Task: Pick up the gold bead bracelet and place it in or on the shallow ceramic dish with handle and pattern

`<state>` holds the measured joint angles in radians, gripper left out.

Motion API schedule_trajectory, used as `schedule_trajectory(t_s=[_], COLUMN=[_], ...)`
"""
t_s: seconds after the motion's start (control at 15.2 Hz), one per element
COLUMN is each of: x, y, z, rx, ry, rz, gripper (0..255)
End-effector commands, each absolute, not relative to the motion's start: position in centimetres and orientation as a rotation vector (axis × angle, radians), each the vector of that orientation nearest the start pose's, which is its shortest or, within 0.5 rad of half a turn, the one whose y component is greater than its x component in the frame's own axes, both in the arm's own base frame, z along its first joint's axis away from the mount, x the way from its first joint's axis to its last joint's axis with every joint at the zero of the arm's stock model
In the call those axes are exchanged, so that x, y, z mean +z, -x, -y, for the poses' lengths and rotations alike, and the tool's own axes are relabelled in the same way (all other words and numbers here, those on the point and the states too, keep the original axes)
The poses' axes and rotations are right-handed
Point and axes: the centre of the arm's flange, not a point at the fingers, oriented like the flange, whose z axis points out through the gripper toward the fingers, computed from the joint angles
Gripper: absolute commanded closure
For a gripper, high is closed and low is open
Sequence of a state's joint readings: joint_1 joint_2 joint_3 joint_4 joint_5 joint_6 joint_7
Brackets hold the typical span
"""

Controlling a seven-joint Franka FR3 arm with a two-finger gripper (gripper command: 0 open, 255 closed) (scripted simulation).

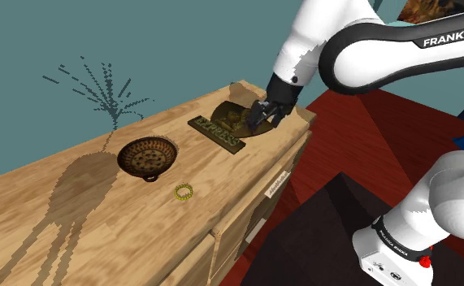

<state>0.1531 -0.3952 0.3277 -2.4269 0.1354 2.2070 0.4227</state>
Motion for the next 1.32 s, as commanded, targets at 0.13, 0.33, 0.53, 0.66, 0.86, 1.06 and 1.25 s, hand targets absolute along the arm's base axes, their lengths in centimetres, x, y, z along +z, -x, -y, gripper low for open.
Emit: schedule_trajectory(t_s=[0.13,0.33,0.53,0.66,0.86,1.06,1.25], x=[43.1,41.0,38.8,37.3,35.1,32.9,31.2], y=[-39.8,-40.5,-41.1,-41.5,-42.0,-42.4,-42.7], z=[-26.0,-29.2,-32.5,-34.6,-37.9,-41.2,-43.0], rx=[-0.221,-0.216,-0.210,-0.207,-0.201,-0.196,-0.193], ry=[3.074,3.075,3.076,3.077,3.078,3.078,3.078], rz=[0.000,0.031,0.062,0.083,0.114,0.146,0.163], gripper=[0,0,0,0,0,0,0])
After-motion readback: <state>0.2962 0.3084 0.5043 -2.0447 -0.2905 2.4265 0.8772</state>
